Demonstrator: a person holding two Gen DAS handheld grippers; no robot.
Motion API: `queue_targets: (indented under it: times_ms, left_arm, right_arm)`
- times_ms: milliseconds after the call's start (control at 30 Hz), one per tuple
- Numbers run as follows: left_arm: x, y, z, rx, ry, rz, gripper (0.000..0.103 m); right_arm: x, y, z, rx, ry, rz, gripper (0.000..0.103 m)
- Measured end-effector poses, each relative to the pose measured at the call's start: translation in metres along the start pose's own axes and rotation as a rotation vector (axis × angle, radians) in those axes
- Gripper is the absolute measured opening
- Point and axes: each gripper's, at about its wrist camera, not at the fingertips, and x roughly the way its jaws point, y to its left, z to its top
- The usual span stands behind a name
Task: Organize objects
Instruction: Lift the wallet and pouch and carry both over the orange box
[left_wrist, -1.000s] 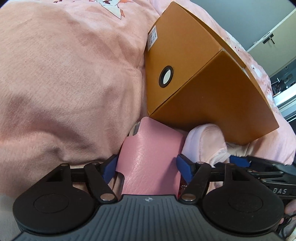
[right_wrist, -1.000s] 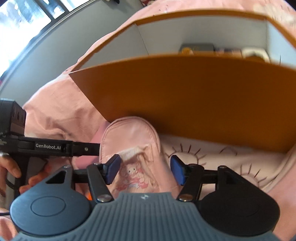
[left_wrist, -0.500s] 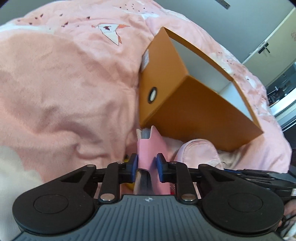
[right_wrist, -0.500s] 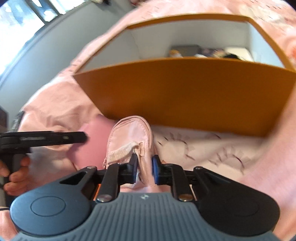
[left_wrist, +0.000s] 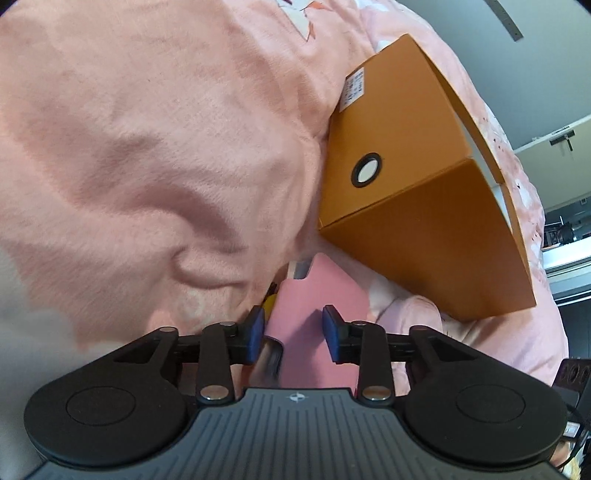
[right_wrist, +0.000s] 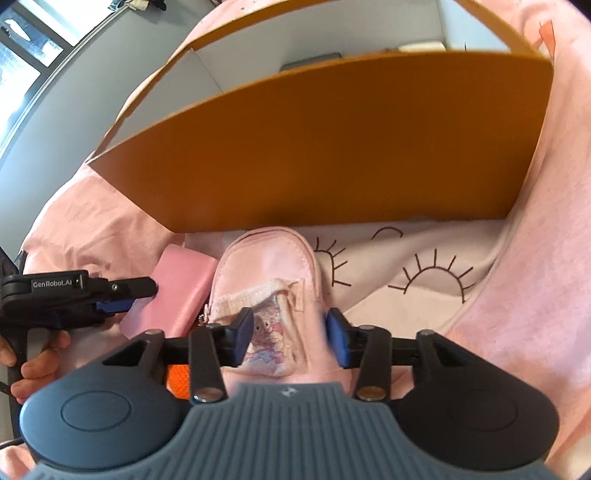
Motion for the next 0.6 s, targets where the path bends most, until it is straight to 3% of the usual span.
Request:
queue_targets:
  times_ms: [100, 233, 300, 333, 400, 467, 600]
  left_arm:
    - [0.008, 0.001, 0.001, -0.004, 0.009, -0.01, 0.046]
    - [0.02, 0.001, 0.002, 0.001, 0.012, -0.022, 0.063]
    - [0.023, 0.001, 0.001, 0.007, 0.013, -0.022, 0.064]
    - [0.022, 0.0, 0.001, 0.008, 0.013, -0.025, 0.063]
    - [0.02, 0.0, 0.0, 0.012, 0.008, -0.021, 0.057]
    - [0.011, -0.001, -0.002, 0.019, -0.012, -0.026, 0.039]
    - [-0.009, 0.0, -0.007, 0.002, -0.048, -0.089, 0.025]
  right_arm:
    - [0.007, -0.006, 0.0, 0.022, 0.018, 0.015, 0.052]
    - [0.012, -0.012, 0.001, 0.06, 0.03, 0.038, 0.055]
    - [0.012, -0.013, 0.001, 0.071, 0.032, 0.046, 0.055]
    - [0.012, -0.013, 0.001, 0.076, 0.032, 0.05, 0.055]
    - [0.013, -0.011, 0.001, 0.076, 0.033, 0.055, 0.046]
    - [0.009, -0.01, 0.0, 0.076, 0.024, 0.054, 0.028]
    - [-0.005, -0.003, -0.002, 0.052, -0.006, 0.064, 0.018]
